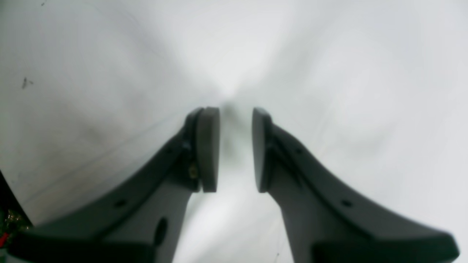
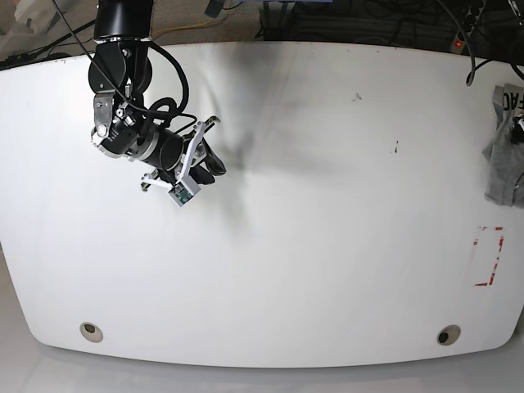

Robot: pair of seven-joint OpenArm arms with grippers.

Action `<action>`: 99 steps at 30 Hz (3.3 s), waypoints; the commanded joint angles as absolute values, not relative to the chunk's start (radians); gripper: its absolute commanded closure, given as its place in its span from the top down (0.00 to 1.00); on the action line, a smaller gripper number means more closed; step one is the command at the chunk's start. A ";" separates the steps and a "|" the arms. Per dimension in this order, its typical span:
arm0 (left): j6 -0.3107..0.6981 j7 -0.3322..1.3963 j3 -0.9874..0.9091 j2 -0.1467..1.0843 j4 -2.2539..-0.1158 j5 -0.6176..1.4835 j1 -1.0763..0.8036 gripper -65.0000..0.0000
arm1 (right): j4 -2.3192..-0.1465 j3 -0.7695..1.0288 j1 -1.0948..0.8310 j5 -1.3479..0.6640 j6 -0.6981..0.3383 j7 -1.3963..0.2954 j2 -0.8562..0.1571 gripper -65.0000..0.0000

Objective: Fold the T-shirt properly

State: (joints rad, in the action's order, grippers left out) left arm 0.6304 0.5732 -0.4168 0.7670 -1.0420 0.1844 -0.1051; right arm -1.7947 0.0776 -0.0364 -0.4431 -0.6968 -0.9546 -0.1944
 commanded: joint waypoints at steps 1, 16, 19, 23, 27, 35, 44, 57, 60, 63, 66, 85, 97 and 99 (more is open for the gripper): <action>0.653 0.599 -0.463 0.802 -1.102 0.183 -0.097 0.82 | -1.817 0.081 -0.021 -0.458 -0.698 -0.929 -0.206 0.21; 0.547 0.731 -0.558 0.438 -1.926 0.088 -0.174 0.82 | -1.797 0.091 -0.041 -0.104 -0.698 -0.601 -0.280 0.21; 0.509 0.573 -0.524 0.335 -1.931 0.033 -0.180 0.82 | -1.741 0.091 -0.059 0.044 -0.698 -0.423 -0.234 0.21; 0.455 0.257 -0.472 0.171 -1.885 -0.038 -0.259 0.82 | -1.647 0.150 -0.102 0.147 -0.698 -0.159 -0.189 0.21; 0.346 0.022 -0.392 0.084 -1.787 -0.071 -0.338 0.82 | -1.564 0.185 -0.147 0.150 -0.631 0.033 -0.182 0.21; 0.148 -0.222 -0.237 0.044 -1.670 -0.070 -0.530 0.82 | -1.538 0.246 -0.302 0.090 -0.503 0.143 -0.180 0.21; 0.134 -0.278 -0.199 0.008 -1.721 -0.068 -0.828 0.82 | -1.610 0.321 -0.530 -0.101 -0.504 0.143 -0.183 0.21; 0.133 -0.278 -0.147 0.016 -1.790 -0.047 -1.227 0.82 | -1.773 0.409 -0.963 -0.242 -0.507 0.143 -0.173 0.21; 0.131 -0.278 -0.147 0.016 -1.755 -0.045 -1.267 0.82 | -1.765 0.409 -1.053 -0.243 -0.507 0.145 -0.156 0.21; 0.131 -0.278 -0.150 0.016 -1.704 -0.012 -1.276 0.82 | -1.741 0.404 -1.112 -0.240 -0.507 0.145 -0.136 0.21; 0.131 -0.278 -0.148 0.044 -1.618 0.025 -1.273 0.82 | -1.653 0.389 -1.136 -0.232 -0.512 0.145 -0.114 0.21; 0.131 -0.217 -0.061 0.105 -0.728 0.065 -0.736 0.82 | -0.777 0.243 -0.615 -0.033 -0.545 0.145 -0.134 0.21; 0.068 -0.145 -0.035 0.108 -0.228 0.065 -0.367 0.83 | -0.410 0.234 -0.303 -0.030 -0.470 0.145 -0.188 0.21; 0.067 -0.143 -0.035 0.108 -0.193 0.067 -0.323 0.83 | -0.361 0.234 -0.266 -0.030 -0.469 0.145 -0.193 0.21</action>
State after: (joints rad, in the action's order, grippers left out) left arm 0.0689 -0.1532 -0.0360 0.1040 -0.2119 0.0677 -0.3260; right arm -0.3805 0.2329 -0.2760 -0.0292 -0.4637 0.1390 -0.1833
